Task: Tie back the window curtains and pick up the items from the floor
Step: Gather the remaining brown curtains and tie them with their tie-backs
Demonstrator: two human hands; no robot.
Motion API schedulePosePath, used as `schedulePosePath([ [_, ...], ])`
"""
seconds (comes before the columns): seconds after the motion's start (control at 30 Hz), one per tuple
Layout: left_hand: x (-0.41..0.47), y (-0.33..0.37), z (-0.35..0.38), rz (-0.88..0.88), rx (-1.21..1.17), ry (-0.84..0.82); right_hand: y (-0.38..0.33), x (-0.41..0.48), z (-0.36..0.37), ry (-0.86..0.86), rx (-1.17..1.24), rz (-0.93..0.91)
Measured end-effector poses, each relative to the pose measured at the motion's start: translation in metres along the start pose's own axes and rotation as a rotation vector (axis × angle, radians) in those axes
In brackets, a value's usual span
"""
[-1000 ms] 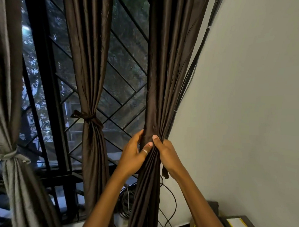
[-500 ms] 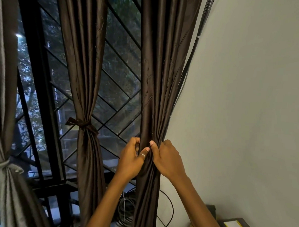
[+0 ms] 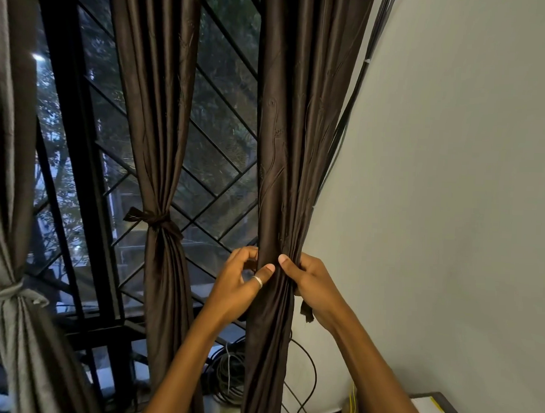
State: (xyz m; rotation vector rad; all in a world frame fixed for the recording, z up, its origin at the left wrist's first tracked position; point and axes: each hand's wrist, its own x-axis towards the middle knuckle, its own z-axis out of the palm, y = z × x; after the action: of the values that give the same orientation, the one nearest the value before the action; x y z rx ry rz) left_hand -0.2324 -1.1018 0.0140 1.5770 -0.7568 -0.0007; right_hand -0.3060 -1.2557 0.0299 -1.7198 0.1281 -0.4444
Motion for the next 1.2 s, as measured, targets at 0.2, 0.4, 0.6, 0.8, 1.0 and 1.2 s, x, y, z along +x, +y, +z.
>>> schedulePosePath([
  [0.2,0.006,0.008,-0.005,-0.068,-0.112,-0.185,-0.008,-0.006,-0.002,-0.085,0.158,0.028],
  [0.4,0.014,0.019,-0.02,0.043,0.151,-0.307,-0.006,-0.003,-0.008,-0.103,0.124,0.049],
  [0.6,0.024,0.016,-0.03,0.269,0.837,-0.178,-0.006,0.003,-0.005,-0.023,-0.161,-0.042],
  [0.8,0.014,0.016,-0.018,0.366,1.279,0.18,-0.001,0.01,-0.001,0.138,-0.913,-0.282],
  [1.0,0.011,0.017,-0.01,0.388,1.388,0.247,0.001,0.011,0.001,0.226,-1.066,-0.271],
  [1.2,0.008,0.027,0.002,0.177,1.33,0.143,0.002,0.015,0.001,0.226,-0.766,-0.159],
])
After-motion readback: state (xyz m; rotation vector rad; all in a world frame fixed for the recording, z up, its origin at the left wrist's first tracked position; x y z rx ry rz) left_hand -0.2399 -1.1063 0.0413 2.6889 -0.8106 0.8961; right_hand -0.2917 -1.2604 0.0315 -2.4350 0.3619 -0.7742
